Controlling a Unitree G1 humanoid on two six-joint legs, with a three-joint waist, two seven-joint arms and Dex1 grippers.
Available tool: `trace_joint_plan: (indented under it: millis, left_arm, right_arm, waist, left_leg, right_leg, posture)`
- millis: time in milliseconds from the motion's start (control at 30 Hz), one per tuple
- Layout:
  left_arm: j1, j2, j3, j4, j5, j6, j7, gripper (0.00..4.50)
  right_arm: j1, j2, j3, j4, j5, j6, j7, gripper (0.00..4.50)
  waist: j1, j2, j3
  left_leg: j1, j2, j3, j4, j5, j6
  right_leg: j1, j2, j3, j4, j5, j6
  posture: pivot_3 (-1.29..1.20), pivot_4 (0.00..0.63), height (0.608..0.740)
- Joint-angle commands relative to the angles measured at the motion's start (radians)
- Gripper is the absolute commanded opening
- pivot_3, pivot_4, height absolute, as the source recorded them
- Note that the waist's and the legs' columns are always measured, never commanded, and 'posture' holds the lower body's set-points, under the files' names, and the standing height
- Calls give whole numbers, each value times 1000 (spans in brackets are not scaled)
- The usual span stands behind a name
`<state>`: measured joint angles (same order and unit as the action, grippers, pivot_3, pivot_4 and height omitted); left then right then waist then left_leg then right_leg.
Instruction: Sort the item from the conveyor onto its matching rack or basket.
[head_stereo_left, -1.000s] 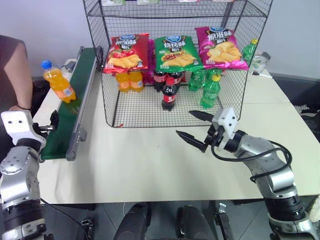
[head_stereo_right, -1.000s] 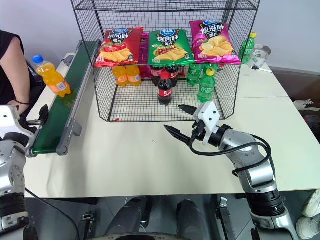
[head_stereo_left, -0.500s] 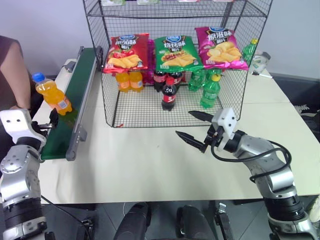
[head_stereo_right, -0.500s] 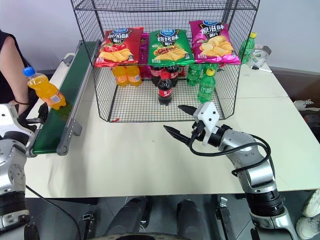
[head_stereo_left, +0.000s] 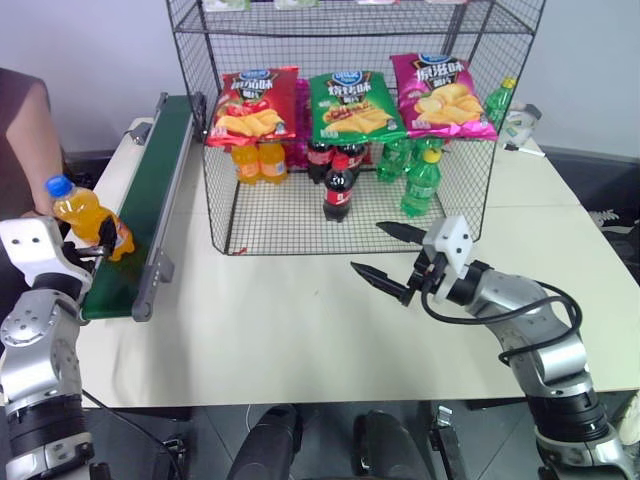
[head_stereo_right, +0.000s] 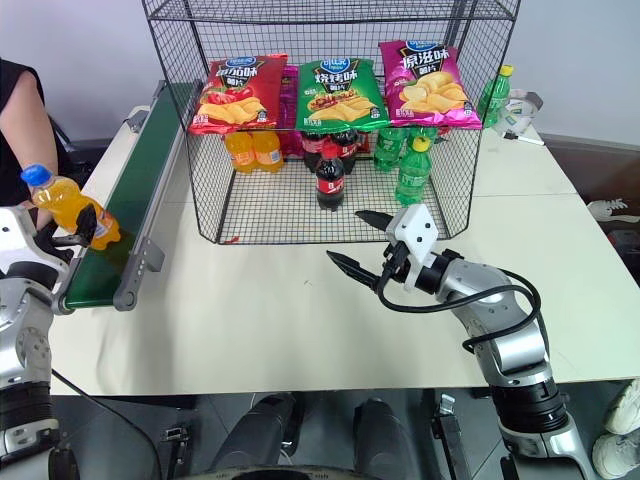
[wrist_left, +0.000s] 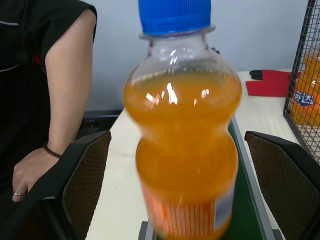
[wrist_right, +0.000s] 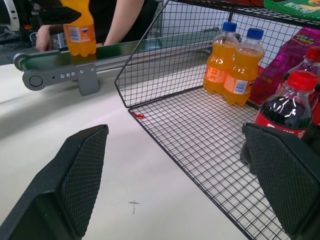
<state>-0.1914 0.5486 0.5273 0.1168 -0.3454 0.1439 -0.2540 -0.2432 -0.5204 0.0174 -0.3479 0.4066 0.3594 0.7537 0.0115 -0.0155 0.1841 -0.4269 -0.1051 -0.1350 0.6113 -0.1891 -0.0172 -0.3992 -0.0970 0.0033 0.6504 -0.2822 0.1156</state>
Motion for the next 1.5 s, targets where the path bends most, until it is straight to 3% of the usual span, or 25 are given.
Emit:
trace_joint_plan:
  millis: [33,100,200,567,733,867,1000,1200,1367,1500]
  left_arm:
    - [-4,10,29,-24,-16,-9,-1,4249]
    - [-1,12,28,-29,-16,-7,-2,3733]
    - [3,15,34,-48,-27,-4,-5,2436]
    - [-72,63,47,-231,-201,47,-101,2436]
    - [-99,71,-41,-345,-285,138,-198,2436]
    - [-114,35,-165,-385,-275,171,-239,2436]
    - [-165,-40,-306,-277,-145,148,-194,2436]
    - [-283,-176,-403,-26,33,-32,-130,2436]
    - [-459,-310,-425,359,143,-252,-42,2436]
    - [-573,-361,-416,624,194,-409,10,2436]
  right_arm:
    - [-12,7,-4,-18,5,-12,-2,4500]
    - [-15,7,-3,-20,6,-8,-4,4500]
    - [-18,6,-3,-21,8,-5,-6,4500]
    - [-28,-3,-12,-6,11,-10,6,4500]
    - [-30,-11,-23,2,8,-16,8,4500]
    - [-18,-19,-36,-4,6,-21,3,4500]
    - [-2,-26,-54,-16,4,-19,-9,4500]
    - [7,-32,-68,-31,7,-9,-21,4500]
    - [36,-45,-80,-57,14,-1,-28,4500]
    - [60,-44,-89,-78,12,0,-44,4500]
  waist:
    - [0,0,0]
    - [0,0,0]
    - [0,0,0]
    - [1,-1,0]
    - [-1,-1,0]
    - [-4,-1,0]
    - [0,-1,0]
    - [1,-1,1]
    - [3,-1,0]
    - [-2,-2,1]
  left_leg:
    - [0,0,0,0,0,0]
    - [0,0,0,0,0,0]
    - [0,0,0,0,0,0]
    - [0,0,0,0,0,0]
    - [0,-1,0,1,0,0]
    - [0,0,0,0,0,0]
    - [0,0,0,0,0,0]
    - [-1,-1,0,1,0,0]
    - [-1,-1,-1,2,0,0]
    - [-1,-2,0,2,0,0]
  right_leg:
    - [0,0,0,0,0,0]
    - [0,0,0,0,0,0]
    - [0,0,0,0,0,0]
    - [0,0,0,0,0,0]
    - [2,0,0,-1,0,0]
    - [3,0,0,0,0,0]
    - [4,0,0,0,0,0]
    - [3,0,-1,0,0,0]
    - [4,0,-3,1,0,1]
    - [4,0,-3,1,0,1]
  posture:
    - [0,150,740]
    - [0,150,740]
    - [0,150,740]
    - [0,150,740]
    - [0,150,740]
    - [0,150,740]
    - [0,150,740]
    - [0,150,740]
    - [0,150,740]
    - [0,150,740]
